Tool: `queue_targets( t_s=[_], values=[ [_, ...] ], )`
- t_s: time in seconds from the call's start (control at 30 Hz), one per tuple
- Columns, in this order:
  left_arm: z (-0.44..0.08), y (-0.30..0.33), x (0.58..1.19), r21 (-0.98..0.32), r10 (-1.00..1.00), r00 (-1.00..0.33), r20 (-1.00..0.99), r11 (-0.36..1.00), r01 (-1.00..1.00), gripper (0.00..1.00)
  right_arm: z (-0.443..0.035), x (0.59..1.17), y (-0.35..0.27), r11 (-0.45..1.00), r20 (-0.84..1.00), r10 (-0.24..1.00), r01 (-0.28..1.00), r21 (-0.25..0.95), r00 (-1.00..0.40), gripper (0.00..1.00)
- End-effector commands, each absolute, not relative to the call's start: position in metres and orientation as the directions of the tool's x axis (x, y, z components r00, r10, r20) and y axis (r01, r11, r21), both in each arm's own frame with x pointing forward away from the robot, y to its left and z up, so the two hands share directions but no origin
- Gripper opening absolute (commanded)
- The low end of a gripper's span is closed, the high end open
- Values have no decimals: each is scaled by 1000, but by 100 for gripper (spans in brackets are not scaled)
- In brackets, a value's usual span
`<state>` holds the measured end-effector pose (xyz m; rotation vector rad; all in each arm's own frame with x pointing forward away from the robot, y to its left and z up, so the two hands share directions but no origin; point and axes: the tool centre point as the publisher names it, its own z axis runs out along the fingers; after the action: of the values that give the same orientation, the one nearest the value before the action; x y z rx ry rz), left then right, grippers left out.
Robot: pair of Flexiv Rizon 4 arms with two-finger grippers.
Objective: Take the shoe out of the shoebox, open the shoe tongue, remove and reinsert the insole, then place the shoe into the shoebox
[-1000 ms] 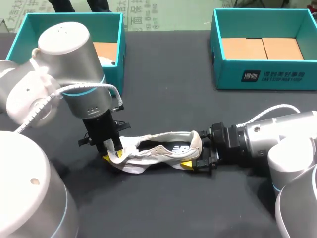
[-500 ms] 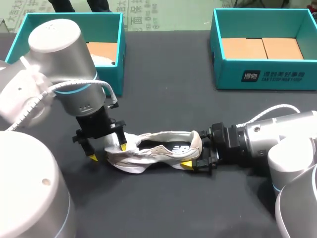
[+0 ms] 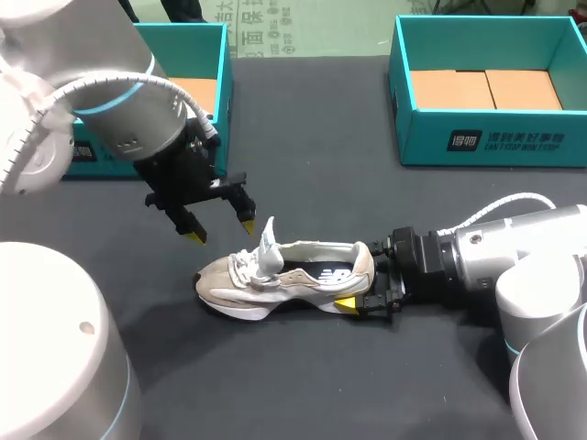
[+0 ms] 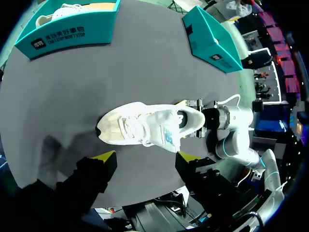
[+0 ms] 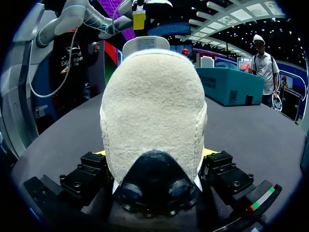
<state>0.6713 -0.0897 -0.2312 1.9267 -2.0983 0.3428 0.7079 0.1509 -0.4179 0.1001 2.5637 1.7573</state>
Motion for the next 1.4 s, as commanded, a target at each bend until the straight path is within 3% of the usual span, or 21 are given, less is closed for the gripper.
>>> queue_targets(
  t_s=[0.03, 0.23, 0.3, 0.53, 0.57, 0.6, 1.03, 1.4],
  values=[
    [-210, -111, 680, 11, -931, -173, 322, 187, -982, 77, -422, 709, 154, 363, 10, 72, 36, 931, -997, 0],
    [-199, -137, 681, -14, -901, -324, 287, 335, -942, 62, -422, 709, 154, 363, 10, 72, 36, 931, -997, 0],
    [-193, -143, 683, -14, -878, -384, 285, 396, -918, 51, -422, 709, 154, 363, 10, 72, 36, 931, -997, 0],
    [-172, -156, 686, -20, -767, -589, 255, 604, -796, 28, -422, 709, 154, 363, 10, 72, 36, 931, -997, 0],
    [-169, -157, 686, -12, -733, -635, 245, 653, -758, 10, -422, 709, 154, 363, 10, 72, 36, 931, -997, 0],
    [-166, -157, 685, -17, -715, -660, 232, 675, -738, 2, -422, 709, 154, 363, 10, 72, 36, 931, -997, 0],
    [-142, -167, 689, -16, -372, -910, 182, 924, -381, 0, -422, 709, 154, 363, 10, 72, 36, 931, -997, 0],
    [-141, -166, 691, -16, -347, -920, 184, 935, -355, 0, -422, 709, 154, 363, 10, 72, 36, 931, -997, 0]
  ],
)
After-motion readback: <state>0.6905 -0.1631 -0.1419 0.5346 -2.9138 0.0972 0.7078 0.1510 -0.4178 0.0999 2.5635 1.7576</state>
